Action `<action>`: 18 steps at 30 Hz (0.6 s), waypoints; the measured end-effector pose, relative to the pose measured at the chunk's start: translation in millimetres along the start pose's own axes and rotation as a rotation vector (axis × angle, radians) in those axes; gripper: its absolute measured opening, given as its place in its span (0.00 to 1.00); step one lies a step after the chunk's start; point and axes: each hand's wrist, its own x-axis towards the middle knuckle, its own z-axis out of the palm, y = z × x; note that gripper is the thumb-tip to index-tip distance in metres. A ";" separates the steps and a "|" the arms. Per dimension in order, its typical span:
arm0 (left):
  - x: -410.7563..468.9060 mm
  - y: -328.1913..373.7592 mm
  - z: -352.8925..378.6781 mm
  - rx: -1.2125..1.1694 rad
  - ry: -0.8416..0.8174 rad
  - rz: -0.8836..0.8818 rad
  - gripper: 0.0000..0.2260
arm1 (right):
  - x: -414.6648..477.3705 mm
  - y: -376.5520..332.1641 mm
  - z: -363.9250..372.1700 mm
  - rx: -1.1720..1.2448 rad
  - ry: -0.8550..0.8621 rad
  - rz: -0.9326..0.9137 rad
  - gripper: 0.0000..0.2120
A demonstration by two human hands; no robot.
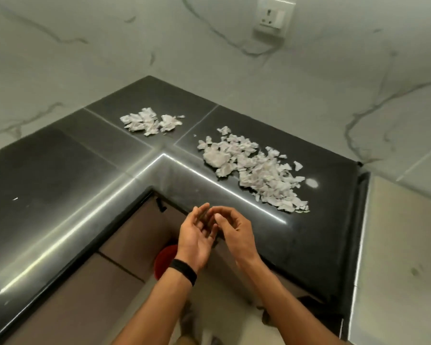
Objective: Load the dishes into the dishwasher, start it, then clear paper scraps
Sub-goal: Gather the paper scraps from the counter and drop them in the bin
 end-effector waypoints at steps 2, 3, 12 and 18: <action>15.0 -7.7 11.9 0.052 -0.044 -0.049 0.16 | 6.4 -3.0 -14.3 -0.022 0.065 0.003 0.08; 22.5 -12.4 18.9 0.075 -0.069 -0.080 0.16 | 9.2 -3.1 -22.1 -0.031 0.108 0.005 0.08; 57.8 -47.4 78.7 0.199 -0.207 -0.311 0.16 | 21.9 3.7 -86.4 0.006 0.390 0.044 0.08; 82.7 -70.3 112.6 0.253 -0.188 -0.352 0.16 | 51.2 18.4 -147.4 -0.065 0.539 0.083 0.08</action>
